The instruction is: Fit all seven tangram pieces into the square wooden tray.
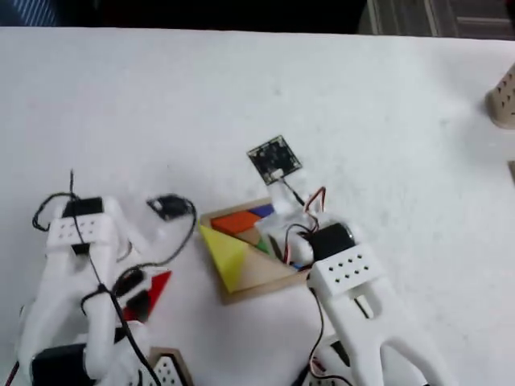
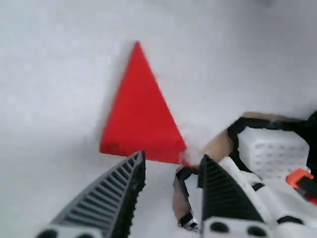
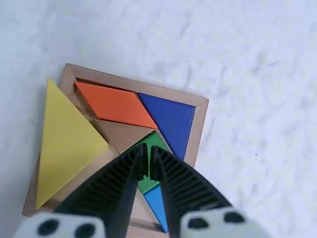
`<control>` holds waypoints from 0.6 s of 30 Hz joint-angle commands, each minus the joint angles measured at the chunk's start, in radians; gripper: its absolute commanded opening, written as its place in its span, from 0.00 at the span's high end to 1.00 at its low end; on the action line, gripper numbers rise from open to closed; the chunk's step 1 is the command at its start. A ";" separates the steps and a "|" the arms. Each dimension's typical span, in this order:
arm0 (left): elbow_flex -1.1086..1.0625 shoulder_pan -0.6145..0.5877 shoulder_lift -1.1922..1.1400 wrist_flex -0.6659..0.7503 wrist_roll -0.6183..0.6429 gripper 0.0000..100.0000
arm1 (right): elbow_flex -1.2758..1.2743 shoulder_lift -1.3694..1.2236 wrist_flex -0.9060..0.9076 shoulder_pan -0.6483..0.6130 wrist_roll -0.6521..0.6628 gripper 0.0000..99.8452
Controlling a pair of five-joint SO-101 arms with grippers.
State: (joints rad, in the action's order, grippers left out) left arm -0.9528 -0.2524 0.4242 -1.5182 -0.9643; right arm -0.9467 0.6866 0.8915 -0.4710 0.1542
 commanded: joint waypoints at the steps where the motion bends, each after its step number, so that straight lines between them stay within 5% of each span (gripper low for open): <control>1: -0.046 -0.054 -0.010 0.017 -0.187 0.97 | 0.028 0.008 0.001 -0.012 -0.005 0.98; 11: -0.163 -0.039 0.038 0.144 -0.215 0.98 | 0.028 0.008 0.001 -0.012 -0.005 0.98; 18: -0.192 -0.002 0.038 0.350 0.077 0.98 | 0.028 0.008 0.001 -0.012 -0.005 0.98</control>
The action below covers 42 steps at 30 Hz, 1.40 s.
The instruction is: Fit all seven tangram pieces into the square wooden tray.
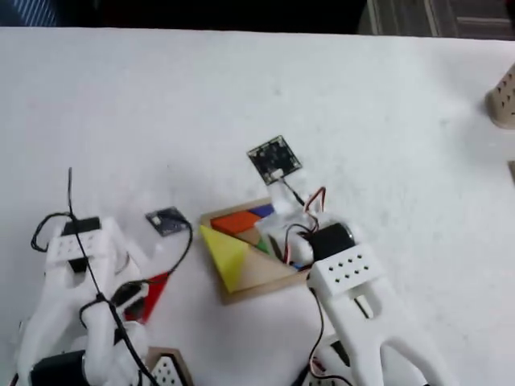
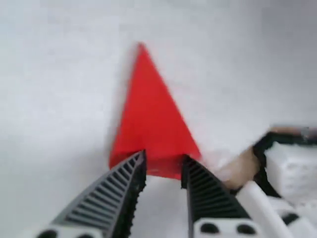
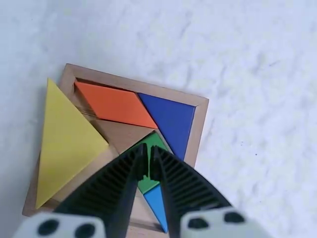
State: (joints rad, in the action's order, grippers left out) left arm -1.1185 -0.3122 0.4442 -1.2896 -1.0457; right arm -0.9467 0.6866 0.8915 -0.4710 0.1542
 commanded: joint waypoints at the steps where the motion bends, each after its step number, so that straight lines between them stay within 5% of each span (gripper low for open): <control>1: -0.040 0.085 0.018 0.137 0.186 0.98 | 0.028 0.008 0.001 -0.012 -0.005 0.98; 7: -0.037 0.166 0.025 0.157 0.273 0.98 | 0.028 0.008 0.001 -0.012 -0.005 0.98; 10: 0.049 0.143 0.025 0.043 0.269 0.98 | 0.028 0.008 0.001 -0.012 -0.005 0.98; 15: 0.207 0.067 0.025 -0.249 0.048 0.98 | 0.028 0.008 0.002 -0.012 -0.005 0.98; 20: 0.201 -0.008 0.021 -0.339 -0.005 0.98 | 0.029 0.008 0.002 -0.012 -0.005 0.98; 30: -0.021 -0.019 0.025 -0.044 0.005 0.98 | 0.029 0.008 0.002 -0.012 -0.005 0.98; 36: -0.021 -0.002 0.025 -0.035 0.014 0.98 | 0.029 0.008 0.002 -0.012 -0.005 0.98; 42: -0.021 0.084 0.025 0.071 0.295 0.98 | 0.029 0.008 0.002 -0.012 -0.005 0.98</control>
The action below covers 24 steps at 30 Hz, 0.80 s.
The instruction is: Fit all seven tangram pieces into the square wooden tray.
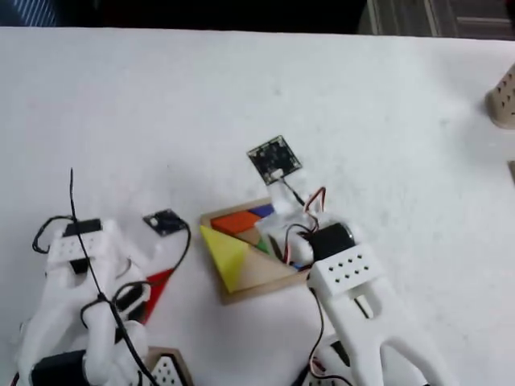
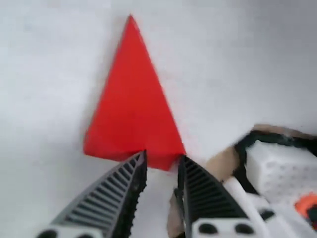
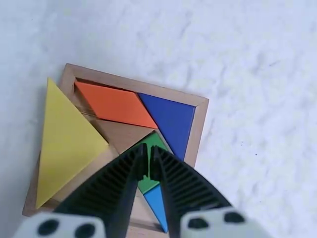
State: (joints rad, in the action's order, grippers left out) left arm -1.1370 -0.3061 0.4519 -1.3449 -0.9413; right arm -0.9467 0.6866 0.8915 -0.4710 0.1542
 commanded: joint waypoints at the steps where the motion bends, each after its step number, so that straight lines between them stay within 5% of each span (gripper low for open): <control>1: -0.003 0.102 0.018 0.161 0.253 0.98 | 0.029 0.008 0.002 -0.012 -0.005 0.98; 6: -0.003 0.188 0.018 0.315 0.525 0.98 | 0.029 0.008 0.002 -0.010 -0.005 0.98; 9: 0.018 0.194 0.019 0.345 0.577 0.98 | 0.029 0.008 0.002 -0.008 -0.005 0.98; 14: 0.153 0.173 0.019 0.120 0.575 0.98 | 0.029 0.008 0.002 -0.010 -0.005 0.98; 19: 0.290 0.077 0.018 -0.206 0.262 0.98 | 0.029 0.008 0.002 -0.012 -0.005 0.98; 24: 0.315 -0.076 0.015 -0.322 -0.032 0.98 | 0.031 0.008 0.002 -0.012 -0.005 0.98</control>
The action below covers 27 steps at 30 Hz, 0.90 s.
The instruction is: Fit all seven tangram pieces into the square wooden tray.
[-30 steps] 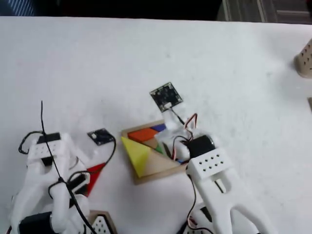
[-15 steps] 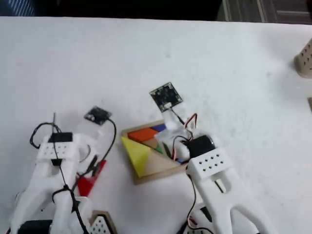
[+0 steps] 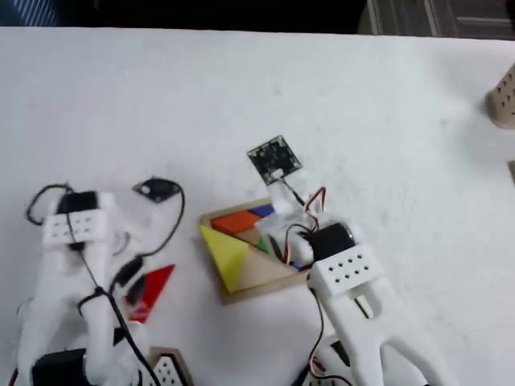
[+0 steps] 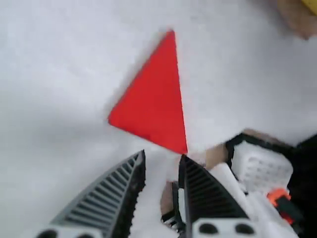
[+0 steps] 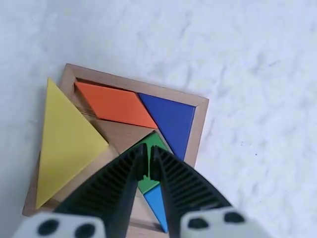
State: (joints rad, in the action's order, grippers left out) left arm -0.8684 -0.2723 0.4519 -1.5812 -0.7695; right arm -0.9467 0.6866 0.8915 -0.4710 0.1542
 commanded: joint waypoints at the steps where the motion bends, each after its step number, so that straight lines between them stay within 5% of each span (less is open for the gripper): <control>1: 0.025 -0.124 0.013 -0.063 -0.209 0.98 | 0.031 0.008 0.002 -0.012 -0.005 0.98; 8: -0.301 -0.125 0.018 0.374 -0.209 0.98 | 0.031 0.008 0.002 -0.012 -0.005 0.98; 15: -0.382 -0.065 0.018 0.473 -0.203 0.98 | 0.029 0.008 0.001 -0.012 -0.005 0.98; 27: -0.331 0.226 0.018 0.638 0.351 0.98 | 0.029 0.008 0.002 -0.012 -0.005 0.98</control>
State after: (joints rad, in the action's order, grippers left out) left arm -1.1845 -0.1465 0.4749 -1.0871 -0.5777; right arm -0.9467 0.6866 0.8915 -0.4710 0.1542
